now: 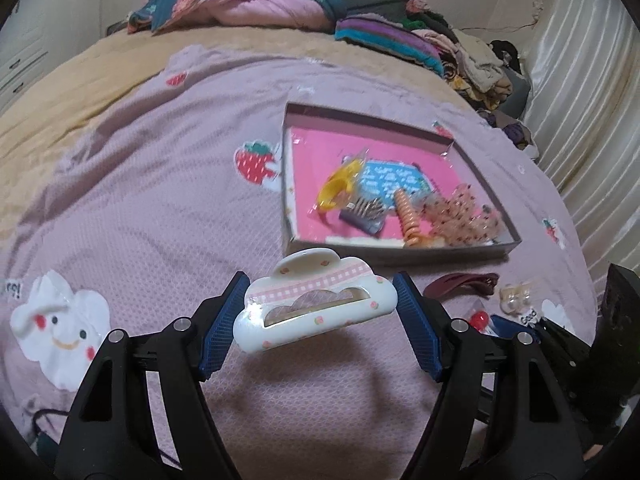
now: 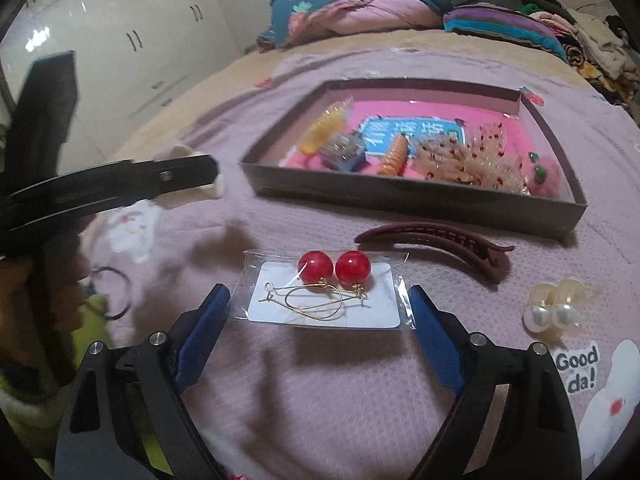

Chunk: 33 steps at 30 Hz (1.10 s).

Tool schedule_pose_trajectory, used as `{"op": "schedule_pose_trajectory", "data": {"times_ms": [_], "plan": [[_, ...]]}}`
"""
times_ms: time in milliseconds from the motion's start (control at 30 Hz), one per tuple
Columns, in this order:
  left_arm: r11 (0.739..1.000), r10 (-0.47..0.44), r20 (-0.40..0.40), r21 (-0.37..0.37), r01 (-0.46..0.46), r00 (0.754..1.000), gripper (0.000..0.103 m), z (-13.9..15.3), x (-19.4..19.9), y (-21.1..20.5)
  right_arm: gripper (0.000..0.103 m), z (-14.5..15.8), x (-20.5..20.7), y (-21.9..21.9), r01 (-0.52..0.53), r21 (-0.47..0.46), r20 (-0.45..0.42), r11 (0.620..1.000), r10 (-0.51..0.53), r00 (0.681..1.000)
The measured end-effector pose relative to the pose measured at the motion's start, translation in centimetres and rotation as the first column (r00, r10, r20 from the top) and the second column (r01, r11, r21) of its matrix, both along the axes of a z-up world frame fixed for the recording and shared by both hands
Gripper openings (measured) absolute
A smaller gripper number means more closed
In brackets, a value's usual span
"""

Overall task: Organize jewelry
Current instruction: 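Carry the cloud clip with the left tool while the right tool carries the earring card into the tray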

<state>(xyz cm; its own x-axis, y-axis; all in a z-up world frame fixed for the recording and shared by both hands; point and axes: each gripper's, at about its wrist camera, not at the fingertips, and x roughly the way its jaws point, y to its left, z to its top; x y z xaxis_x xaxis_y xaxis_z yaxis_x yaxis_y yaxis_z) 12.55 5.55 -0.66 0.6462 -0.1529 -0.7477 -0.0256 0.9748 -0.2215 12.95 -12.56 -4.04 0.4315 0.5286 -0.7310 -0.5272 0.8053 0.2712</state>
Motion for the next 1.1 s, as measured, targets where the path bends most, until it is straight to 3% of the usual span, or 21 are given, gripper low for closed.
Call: {"op": "schedule_pose_trajectory", "data": {"times_ms": [533, 1100], "plan": [[0.996, -0.082, 0.078, 0.038, 0.08, 0.994, 0.065, 3.9, 2.4, -4.0, 0.088, 7.0, 2.1, -8.1, 0.162, 0.132, 0.1, 0.978, -0.176, 0.979], [0.991, -0.127, 0.07, 0.051, 0.124, 0.989, 0.065, 3.9, 6.7, -7.1, 0.088, 9.1, 5.9, -11.3, 0.227, 0.138, 0.154, 0.964, -0.248, 0.957]]}}
